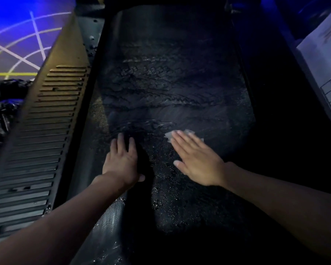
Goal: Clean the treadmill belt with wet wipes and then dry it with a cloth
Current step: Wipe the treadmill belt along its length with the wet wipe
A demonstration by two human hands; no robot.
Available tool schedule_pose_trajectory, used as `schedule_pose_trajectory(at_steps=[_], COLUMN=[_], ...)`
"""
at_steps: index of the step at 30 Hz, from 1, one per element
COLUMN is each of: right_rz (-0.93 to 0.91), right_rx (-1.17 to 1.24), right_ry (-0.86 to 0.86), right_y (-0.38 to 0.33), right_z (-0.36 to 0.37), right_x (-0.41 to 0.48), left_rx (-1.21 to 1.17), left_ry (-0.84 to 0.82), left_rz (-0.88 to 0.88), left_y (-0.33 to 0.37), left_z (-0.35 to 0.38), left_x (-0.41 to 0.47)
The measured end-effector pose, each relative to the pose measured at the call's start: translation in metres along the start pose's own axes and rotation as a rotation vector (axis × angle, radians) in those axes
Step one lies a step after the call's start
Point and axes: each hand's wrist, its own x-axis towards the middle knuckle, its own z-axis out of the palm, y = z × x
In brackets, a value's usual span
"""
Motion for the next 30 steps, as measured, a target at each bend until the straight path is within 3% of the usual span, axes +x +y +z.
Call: schedule_pose_trajectory(at_steps=[1, 4, 5, 8, 9, 13, 17, 21, 25, 28, 30], right_rz=[-0.003, 0.263, 0.251, -0.07, -0.101, 0.202, -0.083, 0.201, -0.071, 0.171, 0.094], right_rx=[0.005, 0.055, 0.061, 0.012, 0.004, 0.012, -0.01, 0.041, 0.004, 0.038, 0.038], right_ry=[-0.006, -0.021, -0.012, -0.039, -0.049, 0.007, -0.033, 0.018, -0.055, 0.008, -0.002], right_y=[0.006, 0.012, 0.004, -0.016, -0.009, -0.003, -0.018, -0.013, -0.03, -0.023, -0.038], right_z=[-0.005, -0.014, -0.012, -0.006, -0.009, -0.013, -0.008, -0.015, -0.012, -0.018, -0.014], right_x=[0.003, 0.013, 0.015, 0.01, 0.012, 0.025, 0.023, 0.036, 0.035, 0.045, 0.047], left_rx=[-0.006, -0.024, -0.021, -0.012, -0.011, -0.002, -0.014, -0.079, -0.11, -0.113, -0.084], left_ry=[-0.008, -0.036, -0.031, -0.014, -0.008, 0.005, 0.041, 0.043, 0.001, 0.032, 0.078], left_rz=[-0.043, -0.081, -0.077, -0.074, -0.073, -0.064, -0.053, -0.042, 0.019, 0.006, -0.049], left_y=[0.0, -0.002, -0.003, -0.004, -0.004, -0.006, -0.01, -0.019, -0.035, -0.038, -0.036], left_z=[0.0, -0.002, -0.002, -0.003, -0.003, -0.003, -0.001, 0.003, 0.007, 0.012, 0.013], left_x=[-0.002, -0.004, -0.004, -0.004, -0.004, -0.005, -0.004, -0.006, -0.008, -0.012, -0.017])
